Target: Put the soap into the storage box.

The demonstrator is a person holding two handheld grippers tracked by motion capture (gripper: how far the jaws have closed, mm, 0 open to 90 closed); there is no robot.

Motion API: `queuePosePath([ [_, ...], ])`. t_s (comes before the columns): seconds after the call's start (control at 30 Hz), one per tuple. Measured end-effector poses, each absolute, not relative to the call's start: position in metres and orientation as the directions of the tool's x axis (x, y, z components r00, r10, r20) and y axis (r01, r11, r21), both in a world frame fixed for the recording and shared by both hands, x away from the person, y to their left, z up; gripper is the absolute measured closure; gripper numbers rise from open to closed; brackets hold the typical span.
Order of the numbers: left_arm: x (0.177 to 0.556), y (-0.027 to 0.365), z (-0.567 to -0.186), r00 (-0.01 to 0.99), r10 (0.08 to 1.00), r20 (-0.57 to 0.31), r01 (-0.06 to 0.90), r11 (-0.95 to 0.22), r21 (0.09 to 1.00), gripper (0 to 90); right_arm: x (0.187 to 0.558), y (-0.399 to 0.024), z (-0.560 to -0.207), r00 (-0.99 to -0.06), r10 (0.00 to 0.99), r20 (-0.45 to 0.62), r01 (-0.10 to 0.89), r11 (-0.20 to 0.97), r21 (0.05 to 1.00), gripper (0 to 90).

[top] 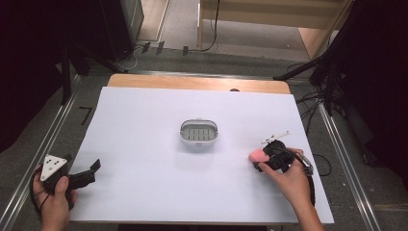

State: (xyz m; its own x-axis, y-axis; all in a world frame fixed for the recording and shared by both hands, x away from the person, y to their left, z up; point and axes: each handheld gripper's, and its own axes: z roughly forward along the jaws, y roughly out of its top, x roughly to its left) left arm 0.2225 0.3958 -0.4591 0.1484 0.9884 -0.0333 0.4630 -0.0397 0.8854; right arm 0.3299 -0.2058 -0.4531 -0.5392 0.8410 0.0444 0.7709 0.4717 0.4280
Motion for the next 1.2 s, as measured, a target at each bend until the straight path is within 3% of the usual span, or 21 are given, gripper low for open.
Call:
queuePosePath([
  [1.2, 0.2226, 0.3959, -0.4592, 0.151, 0.988, -0.036, 0.464, -0.039, 0.885, 0.0, 0.3376, -0.2003, -0.4535, -0.575, 0.818, 0.028, 0.773, 0.531, 0.347, 38.3],
])
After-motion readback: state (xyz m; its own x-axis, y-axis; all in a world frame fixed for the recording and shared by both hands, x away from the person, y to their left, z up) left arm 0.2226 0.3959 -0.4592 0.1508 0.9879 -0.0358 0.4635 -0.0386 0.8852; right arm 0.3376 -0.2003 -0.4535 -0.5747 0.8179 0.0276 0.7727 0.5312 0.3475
